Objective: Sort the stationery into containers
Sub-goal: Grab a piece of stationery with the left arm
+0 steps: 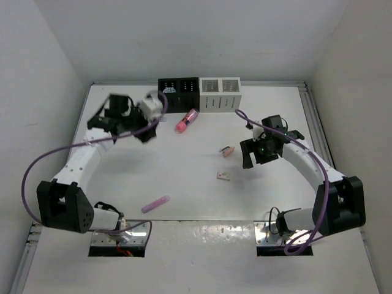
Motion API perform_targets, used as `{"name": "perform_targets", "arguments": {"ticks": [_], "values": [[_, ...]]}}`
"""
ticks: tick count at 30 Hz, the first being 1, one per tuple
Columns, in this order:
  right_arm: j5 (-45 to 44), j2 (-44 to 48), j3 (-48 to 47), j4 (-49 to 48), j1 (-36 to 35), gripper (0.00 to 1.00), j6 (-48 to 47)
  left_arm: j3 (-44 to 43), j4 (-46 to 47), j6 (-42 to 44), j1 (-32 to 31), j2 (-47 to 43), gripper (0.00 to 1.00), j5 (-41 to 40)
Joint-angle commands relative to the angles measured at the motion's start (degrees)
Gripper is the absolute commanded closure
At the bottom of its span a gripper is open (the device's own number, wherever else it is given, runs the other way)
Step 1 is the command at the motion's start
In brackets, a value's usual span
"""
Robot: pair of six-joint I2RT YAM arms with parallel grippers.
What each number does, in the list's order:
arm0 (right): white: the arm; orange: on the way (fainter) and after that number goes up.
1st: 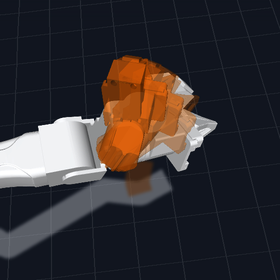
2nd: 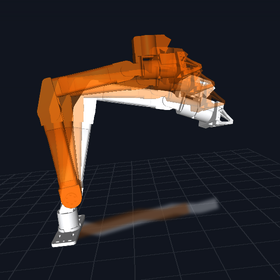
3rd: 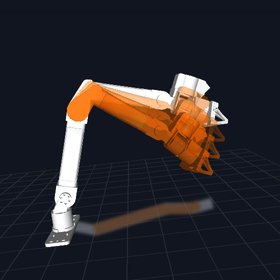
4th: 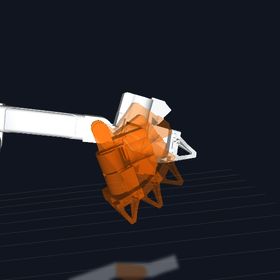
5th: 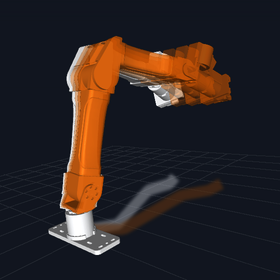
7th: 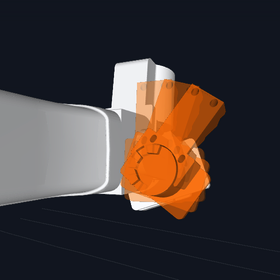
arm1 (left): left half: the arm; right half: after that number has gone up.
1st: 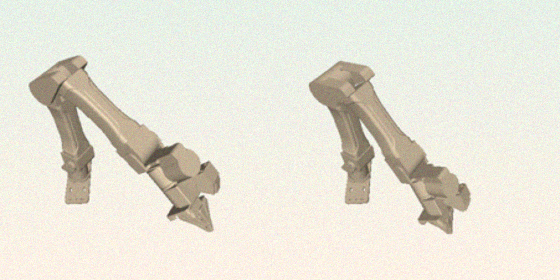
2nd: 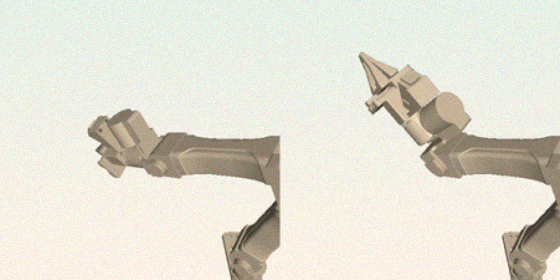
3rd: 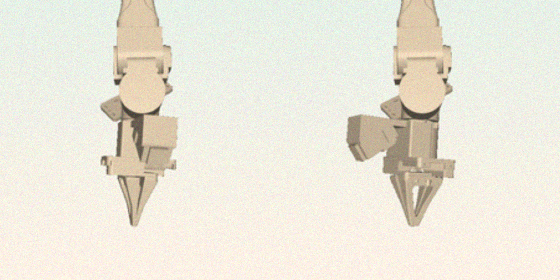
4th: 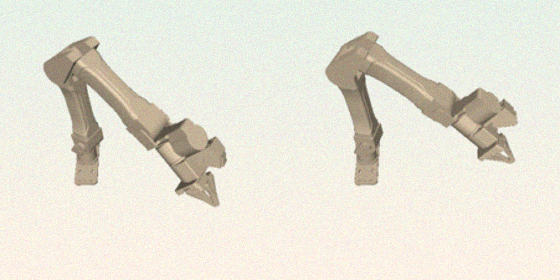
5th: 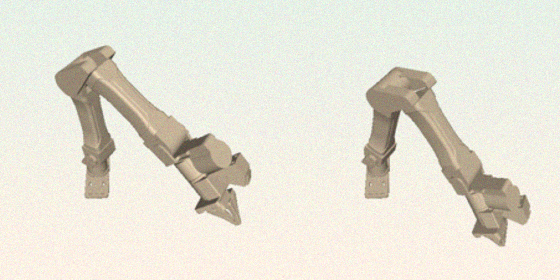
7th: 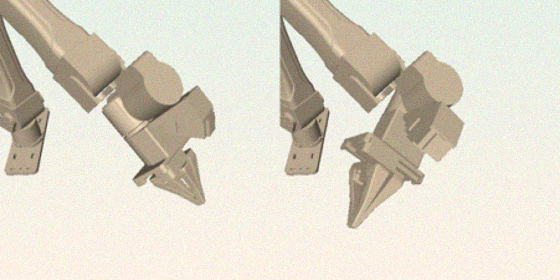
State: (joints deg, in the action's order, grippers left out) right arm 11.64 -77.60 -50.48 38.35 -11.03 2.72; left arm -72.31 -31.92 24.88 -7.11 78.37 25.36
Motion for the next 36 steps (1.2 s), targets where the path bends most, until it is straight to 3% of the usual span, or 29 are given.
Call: {"name": "perform_targets", "arguments": {"ticks": [1,5,8,13,21,25,36], "values": [[-3.72,1.93,1.52,-2.4,-1.98,0.18,-0.79,13.39,-9.38,10.97,-3.86,-7.07,0.36,1.62],[-5.31,1.93,2.22,-2.58,-3.3,0.18,-0.26,26.06,-10.01,13.59,-10.89,-13.14,0.38,-0.66],[-6.1,2.63,2.58,-2.49,-3.3,0.18,-0.17,27.22,-8.59,11.41,-16.25,-14.74,0.36,-5.85],[-8.12,3.69,3.45,-2.22,-3.04,0.18,-0.17,32.05,-10.36,12.82,-27.4,-9.12,0.34,-11.37],[-10.05,4.74,4.69,-2.31,-2.33,0.17,0.09,32.32,-7.8,10.1,-39.27,-4.55,0.35,-14.55],[-10.06,5.18,4.86,-2.14,-1.19,0.17,0.09,31.8,-7.54,8.26,-42.98,-1.03,0.37,-17.36],[-8.74,6.76,6.62,-2.49,1.97,0.17,-0.35,27.85,-6.58,3.33,-43.6,14.0,0.66,-23.25]]}}
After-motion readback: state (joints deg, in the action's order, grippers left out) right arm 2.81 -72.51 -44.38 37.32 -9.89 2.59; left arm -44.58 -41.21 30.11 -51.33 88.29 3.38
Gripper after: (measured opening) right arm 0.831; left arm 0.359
